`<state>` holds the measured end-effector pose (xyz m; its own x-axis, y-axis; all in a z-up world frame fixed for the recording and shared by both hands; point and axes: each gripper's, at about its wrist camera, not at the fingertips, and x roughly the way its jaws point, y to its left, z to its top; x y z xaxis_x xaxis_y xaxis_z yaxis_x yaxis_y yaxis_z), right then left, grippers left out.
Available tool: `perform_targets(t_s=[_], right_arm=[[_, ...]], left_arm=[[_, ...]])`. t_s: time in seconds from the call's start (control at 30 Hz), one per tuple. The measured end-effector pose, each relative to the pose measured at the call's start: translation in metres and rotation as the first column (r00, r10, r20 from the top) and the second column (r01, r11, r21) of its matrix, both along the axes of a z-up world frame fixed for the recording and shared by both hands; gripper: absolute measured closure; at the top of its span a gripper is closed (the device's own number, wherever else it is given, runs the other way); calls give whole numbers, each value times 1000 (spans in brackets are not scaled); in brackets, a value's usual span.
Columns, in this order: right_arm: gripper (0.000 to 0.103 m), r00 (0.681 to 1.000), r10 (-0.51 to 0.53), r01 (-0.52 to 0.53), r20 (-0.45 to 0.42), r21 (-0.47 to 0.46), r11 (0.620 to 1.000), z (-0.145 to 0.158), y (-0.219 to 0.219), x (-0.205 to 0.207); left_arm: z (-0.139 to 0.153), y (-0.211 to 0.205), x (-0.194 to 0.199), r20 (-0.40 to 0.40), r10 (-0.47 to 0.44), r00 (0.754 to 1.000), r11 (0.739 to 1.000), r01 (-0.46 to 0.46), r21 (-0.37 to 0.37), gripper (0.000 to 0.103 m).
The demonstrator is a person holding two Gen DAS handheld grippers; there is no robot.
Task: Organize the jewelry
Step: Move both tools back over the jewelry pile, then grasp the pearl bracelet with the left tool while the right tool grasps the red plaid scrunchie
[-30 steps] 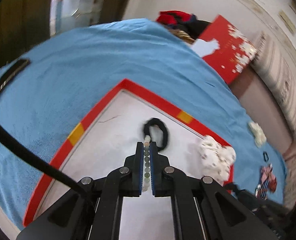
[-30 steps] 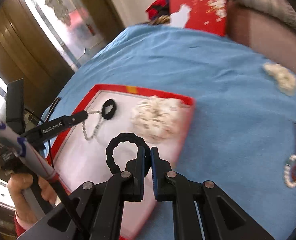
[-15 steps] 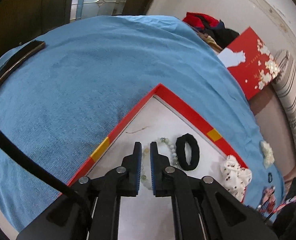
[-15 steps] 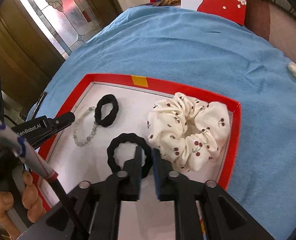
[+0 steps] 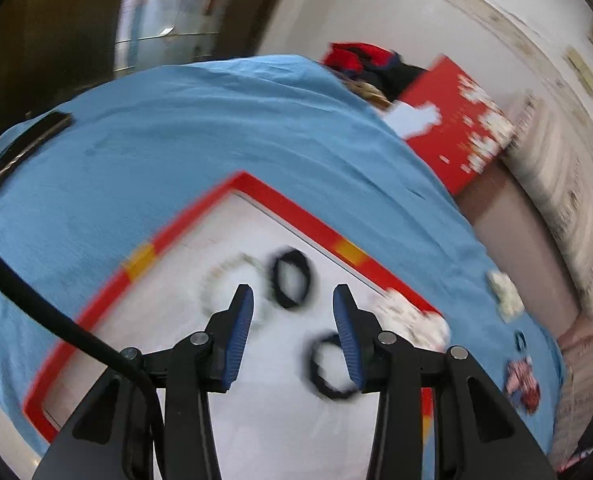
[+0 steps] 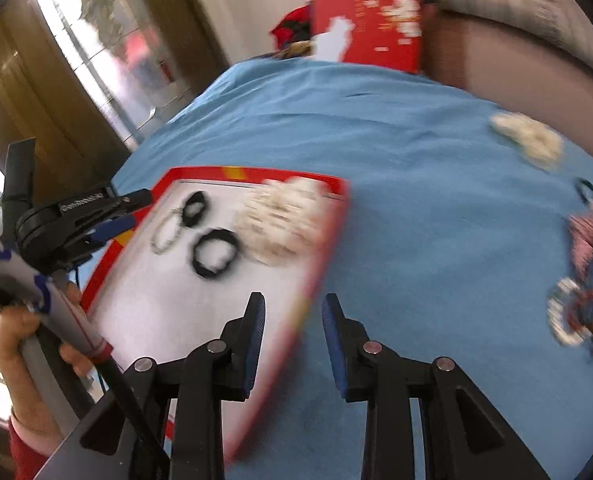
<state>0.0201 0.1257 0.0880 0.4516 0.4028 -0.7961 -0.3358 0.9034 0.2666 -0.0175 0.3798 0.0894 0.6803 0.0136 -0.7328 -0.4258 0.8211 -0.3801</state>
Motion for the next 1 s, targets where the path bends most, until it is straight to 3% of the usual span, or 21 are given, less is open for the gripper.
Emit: perform_targets(t_s=[0.2, 0.33, 0.5, 0.67, 0.73, 0.9, 1.0], right_arm=[[71, 987, -159, 160, 14, -108, 981, -5, -109, -23], [70, 952, -307, 304, 8, -154, 940, -8, -185, -30], [66, 903, -429, 426, 2, -120, 897, -10, -255, -32], [60, 885, -463, 463, -43, -7, 886, -22, -289, -25], [54, 888, -456, 457, -54, 22, 889, -26, -291, -20], [54, 889, -452, 458, -77, 94, 884, -38, -290, -4], [54, 891, -448, 455, -77, 124, 882, -39, -291, -4]], left_arm=[[14, -85, -5, 21, -224, 974, 973, 222, 55, 63], [14, -145, -8, 4, -383, 924, 921, 382, 72, 62], [1, -203, -9, -41, -523, 851, 849, 525, 64, 62], [-18, -235, -3, -90, -589, 803, 807, 591, -3, 62], [-22, -250, -2, -101, -600, 794, 798, 602, -7, 62], [-39, -289, 26, -97, -625, 775, 781, 618, -93, 62], [-50, -315, 49, -110, -640, 761, 768, 631, -108, 62]])
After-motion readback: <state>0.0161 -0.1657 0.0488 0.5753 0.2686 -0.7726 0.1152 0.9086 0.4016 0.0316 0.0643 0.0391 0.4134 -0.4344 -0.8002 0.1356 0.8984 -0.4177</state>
